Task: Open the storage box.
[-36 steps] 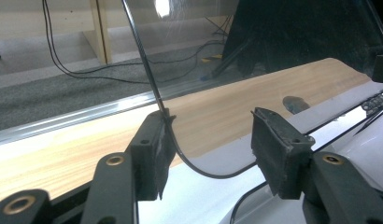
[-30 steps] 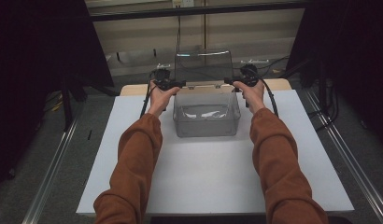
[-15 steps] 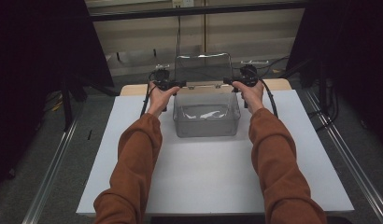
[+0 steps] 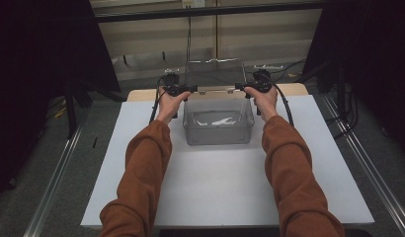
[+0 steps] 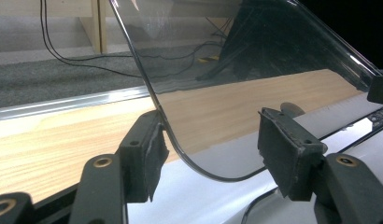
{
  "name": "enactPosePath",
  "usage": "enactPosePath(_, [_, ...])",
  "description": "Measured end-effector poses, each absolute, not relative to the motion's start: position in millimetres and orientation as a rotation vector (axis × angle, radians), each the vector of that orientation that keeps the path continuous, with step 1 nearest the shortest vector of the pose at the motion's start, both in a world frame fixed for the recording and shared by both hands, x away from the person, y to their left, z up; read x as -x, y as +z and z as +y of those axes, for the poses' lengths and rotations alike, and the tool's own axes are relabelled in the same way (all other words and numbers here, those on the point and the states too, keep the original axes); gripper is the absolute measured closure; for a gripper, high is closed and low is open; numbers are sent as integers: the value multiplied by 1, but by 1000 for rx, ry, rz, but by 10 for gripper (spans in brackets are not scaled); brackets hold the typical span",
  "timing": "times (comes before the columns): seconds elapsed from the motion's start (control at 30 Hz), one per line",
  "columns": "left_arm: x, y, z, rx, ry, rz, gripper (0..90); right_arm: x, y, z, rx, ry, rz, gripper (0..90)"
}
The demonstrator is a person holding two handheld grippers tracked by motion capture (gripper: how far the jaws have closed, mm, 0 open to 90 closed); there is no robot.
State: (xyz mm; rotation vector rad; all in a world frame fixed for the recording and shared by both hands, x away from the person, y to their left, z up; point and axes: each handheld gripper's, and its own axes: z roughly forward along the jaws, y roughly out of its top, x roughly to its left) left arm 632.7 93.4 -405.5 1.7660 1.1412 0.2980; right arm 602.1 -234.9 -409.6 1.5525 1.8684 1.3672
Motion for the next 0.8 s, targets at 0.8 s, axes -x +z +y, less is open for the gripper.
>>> enactPosePath(0.8, [-635, -409, 93, -1742, 279, 1161, 395, -603, -414, -227, -1585, 1367, 1817, 369])
